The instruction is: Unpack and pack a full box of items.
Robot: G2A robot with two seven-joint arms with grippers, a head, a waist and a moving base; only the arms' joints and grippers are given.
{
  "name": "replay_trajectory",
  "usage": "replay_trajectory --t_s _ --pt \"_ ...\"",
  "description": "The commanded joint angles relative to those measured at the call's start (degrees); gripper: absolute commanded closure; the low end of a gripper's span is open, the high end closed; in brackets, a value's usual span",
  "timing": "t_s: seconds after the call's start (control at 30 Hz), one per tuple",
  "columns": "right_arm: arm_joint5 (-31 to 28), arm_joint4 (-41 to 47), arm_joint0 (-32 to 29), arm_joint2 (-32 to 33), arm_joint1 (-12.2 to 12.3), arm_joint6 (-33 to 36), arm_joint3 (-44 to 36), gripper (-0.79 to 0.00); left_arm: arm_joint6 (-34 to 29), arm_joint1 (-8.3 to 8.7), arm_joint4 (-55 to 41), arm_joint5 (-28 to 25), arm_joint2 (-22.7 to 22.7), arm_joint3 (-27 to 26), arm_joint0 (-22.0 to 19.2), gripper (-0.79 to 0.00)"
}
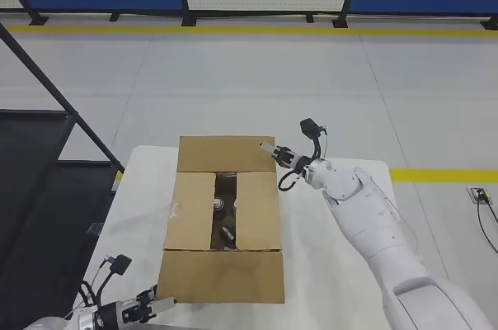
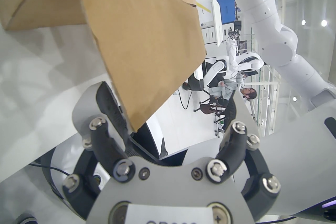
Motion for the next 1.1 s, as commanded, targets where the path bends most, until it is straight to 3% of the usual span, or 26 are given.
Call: replay_trajectory --t_s 0.0,0.23,0.7,1.07 --pt "-1.36 0.97 0.97 -0.42 -0.58 2.32 2.08 -0.785 0.37 0.13 -0.79 0.18 0.56 -0.11 -0.48 -0.785" --pt "-7.17 4.49 2.94 -0.07 -1.26 8.17 6.23 -0.785 4.51 0.33 -5.53 2.2 0.92 0.31 -1.17 -0.785" --pt "-17.08 11.01 3.15 2.69 0.33 20.07 7.17 -0.785 16.0 0.41 -11.81 5.81 -0.18 -1.84 -1.47 -0.785" --pt "-19.27 16.2 2.36 3.76 0.32 21.82 1.08 -0.785 32.01 0.09 2.04 14.03 4.94 -6.58 -3.66 -0.785"
